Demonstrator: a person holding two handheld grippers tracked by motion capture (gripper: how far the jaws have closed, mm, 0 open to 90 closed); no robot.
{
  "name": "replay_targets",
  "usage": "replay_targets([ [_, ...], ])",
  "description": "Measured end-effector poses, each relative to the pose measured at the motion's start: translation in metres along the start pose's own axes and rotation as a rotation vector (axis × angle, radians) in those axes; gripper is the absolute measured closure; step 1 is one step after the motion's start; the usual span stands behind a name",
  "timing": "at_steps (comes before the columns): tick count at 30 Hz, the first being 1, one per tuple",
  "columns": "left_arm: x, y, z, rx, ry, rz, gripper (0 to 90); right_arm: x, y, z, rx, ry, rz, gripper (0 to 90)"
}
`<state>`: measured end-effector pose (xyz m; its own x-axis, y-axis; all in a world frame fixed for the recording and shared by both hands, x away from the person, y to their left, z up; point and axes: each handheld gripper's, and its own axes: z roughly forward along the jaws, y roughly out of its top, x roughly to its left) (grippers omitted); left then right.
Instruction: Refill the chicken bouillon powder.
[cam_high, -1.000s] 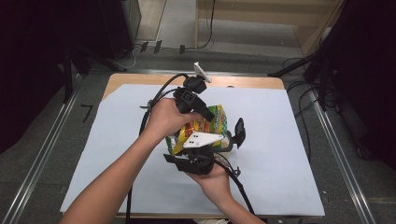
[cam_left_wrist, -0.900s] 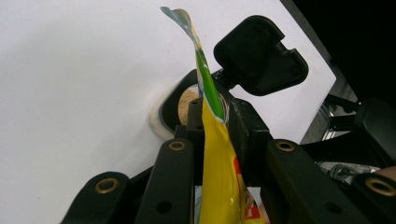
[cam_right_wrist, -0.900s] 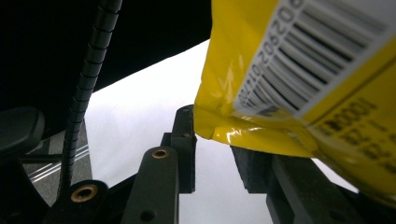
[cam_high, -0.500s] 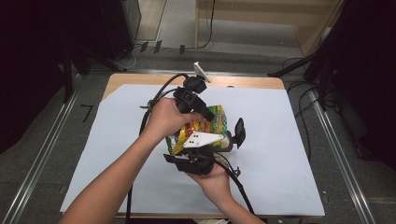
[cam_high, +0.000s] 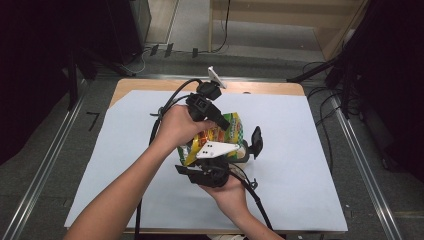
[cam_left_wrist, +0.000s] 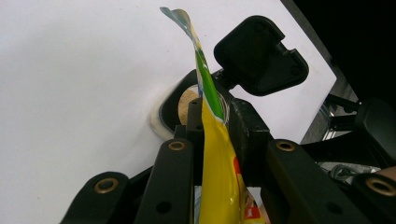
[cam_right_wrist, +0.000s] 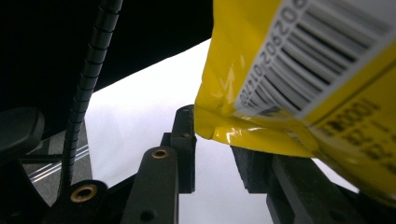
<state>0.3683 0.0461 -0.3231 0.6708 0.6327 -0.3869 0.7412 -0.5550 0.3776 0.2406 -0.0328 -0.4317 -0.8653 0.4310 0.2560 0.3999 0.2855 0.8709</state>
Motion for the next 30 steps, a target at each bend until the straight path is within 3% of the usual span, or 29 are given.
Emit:
replay_targets([
  [21,-0.002,-0.002,0.0,-0.01,0.002,0.012,79.2,0.001,-0.002,0.002,-0.008,-0.004,-0.014,72.2],
  [30,-0.01,-0.002,-0.002,-0.021,0.0,0.029,79.2,0.0,-0.003,0.003,-0.015,0.002,-0.012,71.7],
])
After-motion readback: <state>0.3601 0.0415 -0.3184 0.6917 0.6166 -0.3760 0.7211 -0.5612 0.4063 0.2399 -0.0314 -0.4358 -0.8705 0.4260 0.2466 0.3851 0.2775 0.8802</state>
